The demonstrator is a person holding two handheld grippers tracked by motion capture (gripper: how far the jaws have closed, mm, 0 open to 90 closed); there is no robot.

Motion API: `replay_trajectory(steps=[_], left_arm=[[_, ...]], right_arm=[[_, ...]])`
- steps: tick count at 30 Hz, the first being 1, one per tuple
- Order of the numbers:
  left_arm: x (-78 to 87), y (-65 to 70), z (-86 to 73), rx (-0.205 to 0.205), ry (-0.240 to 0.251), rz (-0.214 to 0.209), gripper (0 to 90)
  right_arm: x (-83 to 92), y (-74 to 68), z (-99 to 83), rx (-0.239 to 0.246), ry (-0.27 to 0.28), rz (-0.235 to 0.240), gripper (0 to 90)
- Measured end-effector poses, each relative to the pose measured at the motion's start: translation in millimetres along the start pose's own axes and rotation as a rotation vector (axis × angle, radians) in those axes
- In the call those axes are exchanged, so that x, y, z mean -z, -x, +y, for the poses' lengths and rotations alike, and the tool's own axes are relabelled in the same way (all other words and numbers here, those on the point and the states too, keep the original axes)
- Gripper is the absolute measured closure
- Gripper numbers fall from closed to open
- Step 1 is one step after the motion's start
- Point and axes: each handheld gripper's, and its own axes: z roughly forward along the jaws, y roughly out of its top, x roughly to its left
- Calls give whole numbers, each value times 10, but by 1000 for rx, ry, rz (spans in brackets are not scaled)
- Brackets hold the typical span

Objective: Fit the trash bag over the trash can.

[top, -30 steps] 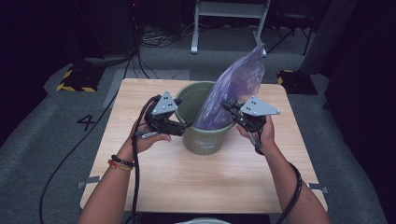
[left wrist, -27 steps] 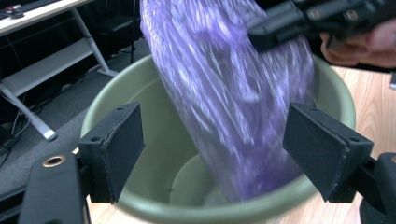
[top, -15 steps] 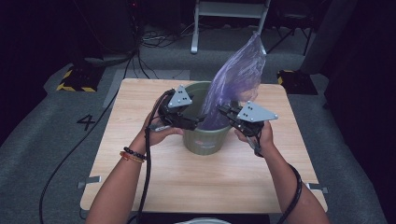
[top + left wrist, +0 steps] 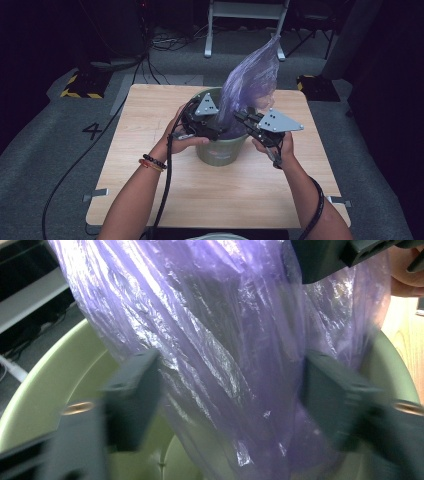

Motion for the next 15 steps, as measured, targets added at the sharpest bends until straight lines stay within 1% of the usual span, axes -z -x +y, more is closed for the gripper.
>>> replay_trajectory(steps=[1, 2, 3, 4, 5, 7, 9, 12, 13, 15], left_arm=[[-1, -7, 3, 1, 8, -7, 342], [-4, -9, 6, -1, 14, 5, 408], [-10, -14, 9, 1, 10, 21, 460], [-14, -26, 8, 3, 9, 14, 492], [-15, -35, 3, 3, 17, 4, 544], [-16, -39, 2, -2, 16, 6, 618], [-13, -30, 0, -19, 21, 3, 715], [1, -5, -6, -43, 32, 14, 837], [6, 0, -8, -51, 33, 17, 873], [16, 13, -15, -62, 28, 25, 896]], right_arm=[[0, -2, 5, 2, 3, 1, 894], [2, -3, 7, 2, 6, 0, 894], [5, -2, 9, 2, 9, 0, 893], [6, -3, 9, 2, 11, -1, 892], [9, -3, 10, 3, 14, -1, 892], [17, 0, 13, 2, 22, 5, 889], [23, -6, 17, 3, 32, 9, 888], [22, -19, 20, 10, 31, 13, 875], [21, -25, 20, 11, 32, 12, 862], [25, -32, 19, 17, 30, 10, 841]])
